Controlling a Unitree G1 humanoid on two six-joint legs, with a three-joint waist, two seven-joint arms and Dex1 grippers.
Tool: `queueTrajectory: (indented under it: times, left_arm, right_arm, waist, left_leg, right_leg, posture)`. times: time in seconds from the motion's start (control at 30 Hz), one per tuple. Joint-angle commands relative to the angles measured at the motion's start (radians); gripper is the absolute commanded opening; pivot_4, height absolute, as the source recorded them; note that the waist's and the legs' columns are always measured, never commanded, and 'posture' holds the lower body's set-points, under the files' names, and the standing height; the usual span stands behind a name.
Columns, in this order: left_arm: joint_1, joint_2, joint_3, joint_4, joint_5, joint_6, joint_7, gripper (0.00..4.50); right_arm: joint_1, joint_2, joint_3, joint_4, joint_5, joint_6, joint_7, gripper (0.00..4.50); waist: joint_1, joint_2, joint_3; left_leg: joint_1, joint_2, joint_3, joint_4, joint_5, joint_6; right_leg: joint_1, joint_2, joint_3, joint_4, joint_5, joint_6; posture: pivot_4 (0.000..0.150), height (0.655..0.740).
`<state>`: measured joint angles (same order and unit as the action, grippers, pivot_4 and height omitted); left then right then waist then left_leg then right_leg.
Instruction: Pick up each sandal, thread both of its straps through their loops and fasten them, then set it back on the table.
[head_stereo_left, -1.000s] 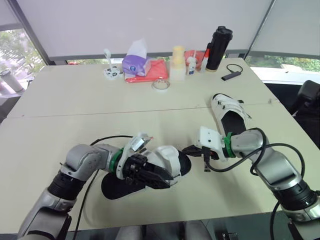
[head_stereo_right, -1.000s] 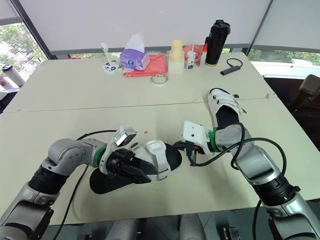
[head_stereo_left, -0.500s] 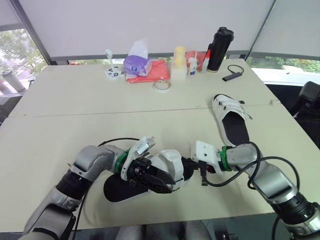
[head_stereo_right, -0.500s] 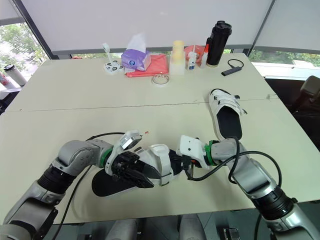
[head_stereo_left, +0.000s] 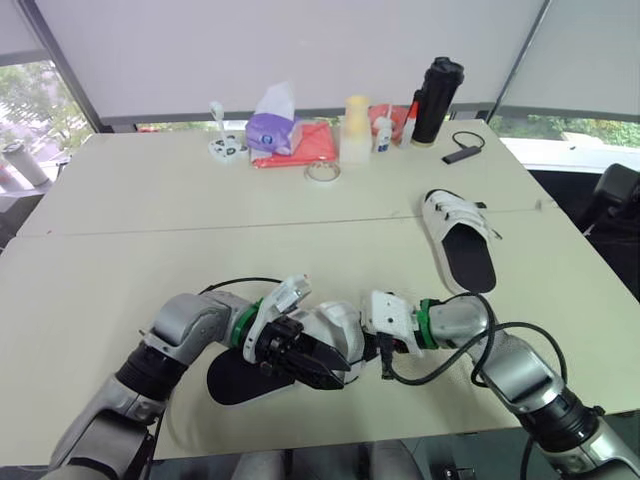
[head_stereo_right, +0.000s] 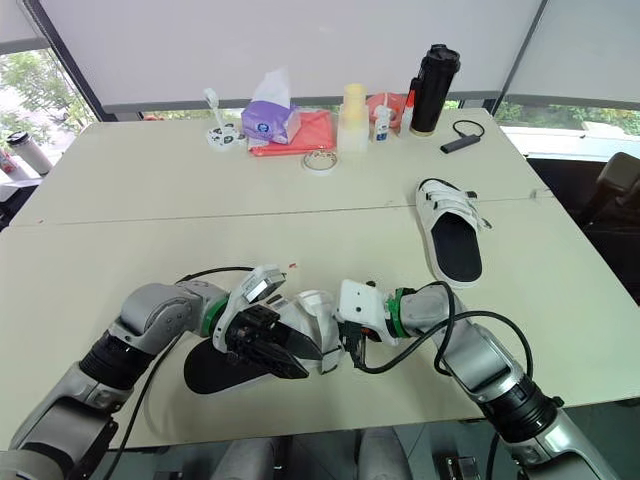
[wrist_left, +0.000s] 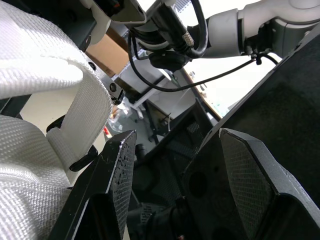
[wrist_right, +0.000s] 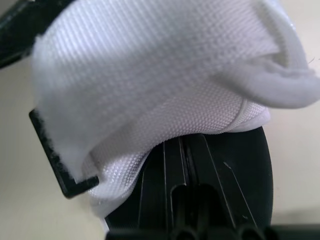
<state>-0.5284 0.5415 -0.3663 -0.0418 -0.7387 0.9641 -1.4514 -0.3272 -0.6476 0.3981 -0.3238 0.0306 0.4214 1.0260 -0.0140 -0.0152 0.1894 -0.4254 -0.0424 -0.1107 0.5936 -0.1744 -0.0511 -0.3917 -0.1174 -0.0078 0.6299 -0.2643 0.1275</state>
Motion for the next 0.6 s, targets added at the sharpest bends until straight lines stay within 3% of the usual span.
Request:
queueTrajectory:
  times: [0.03,0.27,0.6]
  left_arm:
    - [0.039,0.048,0.025,-0.027,0.082,-0.117,0.028,3.16]
    - [0.144,0.104,0.148,-0.082,0.014,-0.084,0.106,3.16]
    - [0.195,0.077,0.311,-0.110,-0.200,0.074,0.254,3.16]
  right_arm:
    - [0.063,-0.006,0.112,0.095,-0.060,-0.008,0.014,0.00]
    - [0.063,0.011,0.108,0.112,-0.052,-0.014,0.013,0.00]
    - [0.038,0.019,0.113,0.149,-0.059,-0.035,0.023,0.00]
  waist:
    - [-0.001,0.000,-0.006]
    - [-0.008,0.001,-0.018]
    - [-0.016,0.001,-0.018]
  left_leg:
    - [0.001,0.001,0.000,0.000,0.000,0.000]
    - [0.003,0.004,-0.001,-0.002,0.000,0.000]
    - [0.006,0.006,-0.002,-0.005,-0.001,0.001]
  right_leg:
    - [0.000,0.000,0.000,0.000,0.000,0.000]
    - [0.001,0.000,0.000,0.000,-0.001,-0.002]
    - [0.000,0.005,0.000,0.002,-0.002,-0.005]
  posture:
    - [0.150,0.7296]
    - [0.150,0.7296]
    - [0.150,0.7296]
